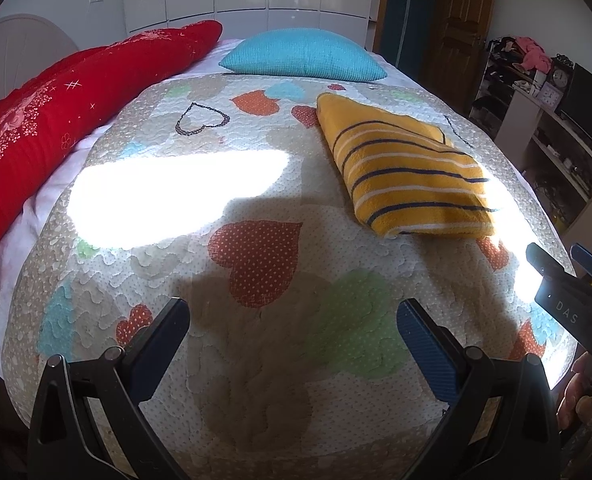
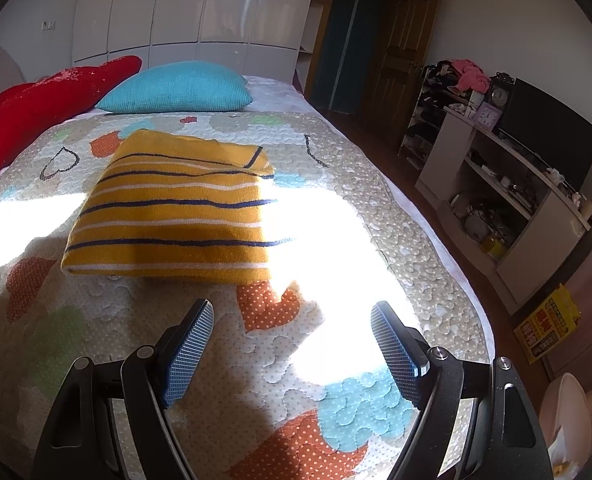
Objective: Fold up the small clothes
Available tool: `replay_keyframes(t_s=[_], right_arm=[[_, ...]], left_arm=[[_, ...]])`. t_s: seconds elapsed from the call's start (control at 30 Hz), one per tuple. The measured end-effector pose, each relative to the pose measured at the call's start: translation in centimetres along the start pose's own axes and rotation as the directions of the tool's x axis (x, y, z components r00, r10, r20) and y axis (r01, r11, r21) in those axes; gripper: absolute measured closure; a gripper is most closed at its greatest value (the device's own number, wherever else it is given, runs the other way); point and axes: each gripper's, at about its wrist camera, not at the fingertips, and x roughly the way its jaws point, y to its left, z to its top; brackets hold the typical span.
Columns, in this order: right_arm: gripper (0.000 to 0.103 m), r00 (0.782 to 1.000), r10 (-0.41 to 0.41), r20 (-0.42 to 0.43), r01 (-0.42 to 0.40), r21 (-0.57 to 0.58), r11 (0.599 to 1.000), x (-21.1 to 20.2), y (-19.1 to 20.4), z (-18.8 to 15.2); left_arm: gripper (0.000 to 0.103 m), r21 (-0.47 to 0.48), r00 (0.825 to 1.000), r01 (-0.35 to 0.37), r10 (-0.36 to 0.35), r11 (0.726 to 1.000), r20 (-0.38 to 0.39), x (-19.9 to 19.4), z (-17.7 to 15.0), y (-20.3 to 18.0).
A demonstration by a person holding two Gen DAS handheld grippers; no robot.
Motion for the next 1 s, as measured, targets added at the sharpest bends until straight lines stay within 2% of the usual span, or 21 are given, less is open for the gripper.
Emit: replay_keyframes(t_s=[0.6,0.77,1.0], right_arm=[[0.018,1.0,0.002,-0.026,-0.002,-0.006,1.0,0.9,0.4,-0.4],[0.017,0.999,0.0,-0.047,0.0,0.007,1.0,1.7,-0.2,-0.6],[0.017,0.999,0.006,-0.05,-0.005,0.012,1.0,1.7,-0.6,-0.8]], left_arm=[[0.0,-0.01,1.0,-0.005,0.005,1.0,-0.016,0.6,-0.1,0.2],[0.0,0.02,0.999,-0.042,0.042,0.999,-0.01,0.6,-0.3,-0.4],[0.0,0.093,0.992,-0.129,0.128,0.987,0.016,0.4,-0.7,-1.5]])
